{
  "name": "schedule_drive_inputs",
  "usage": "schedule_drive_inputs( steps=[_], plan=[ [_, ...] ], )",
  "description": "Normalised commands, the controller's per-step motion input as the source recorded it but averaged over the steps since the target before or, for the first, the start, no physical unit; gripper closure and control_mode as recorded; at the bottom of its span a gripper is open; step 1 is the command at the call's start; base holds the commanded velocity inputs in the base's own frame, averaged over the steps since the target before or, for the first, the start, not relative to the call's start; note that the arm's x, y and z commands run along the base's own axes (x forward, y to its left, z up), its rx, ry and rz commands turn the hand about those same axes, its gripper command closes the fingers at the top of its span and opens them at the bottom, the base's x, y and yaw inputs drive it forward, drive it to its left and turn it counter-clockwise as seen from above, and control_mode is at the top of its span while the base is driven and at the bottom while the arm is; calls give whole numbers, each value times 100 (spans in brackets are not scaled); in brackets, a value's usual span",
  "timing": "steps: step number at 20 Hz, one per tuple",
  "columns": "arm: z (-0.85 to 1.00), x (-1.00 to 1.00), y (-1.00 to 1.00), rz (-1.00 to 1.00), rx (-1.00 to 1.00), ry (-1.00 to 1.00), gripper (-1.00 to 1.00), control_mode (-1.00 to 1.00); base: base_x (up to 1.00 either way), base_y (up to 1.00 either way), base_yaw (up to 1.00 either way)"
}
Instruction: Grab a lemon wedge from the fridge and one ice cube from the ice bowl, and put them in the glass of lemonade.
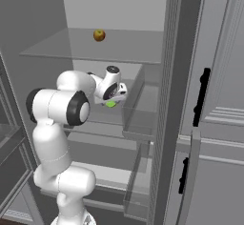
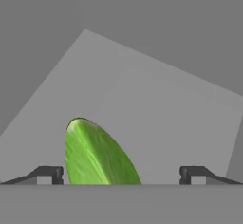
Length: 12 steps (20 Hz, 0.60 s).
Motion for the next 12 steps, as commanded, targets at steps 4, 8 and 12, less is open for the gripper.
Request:
schedule_drive_inputs(
  steps=[4, 8, 12],
  plan=[
    [-1, 0, 0, 1, 0, 1, 100, -100, 0, 0, 0],
    [0, -2, 0, 0, 0, 0, 100, -100, 0, 0, 0],
    [-6, -41, 0, 0, 0, -7, 100, -100, 0, 0, 0]
  ],
)
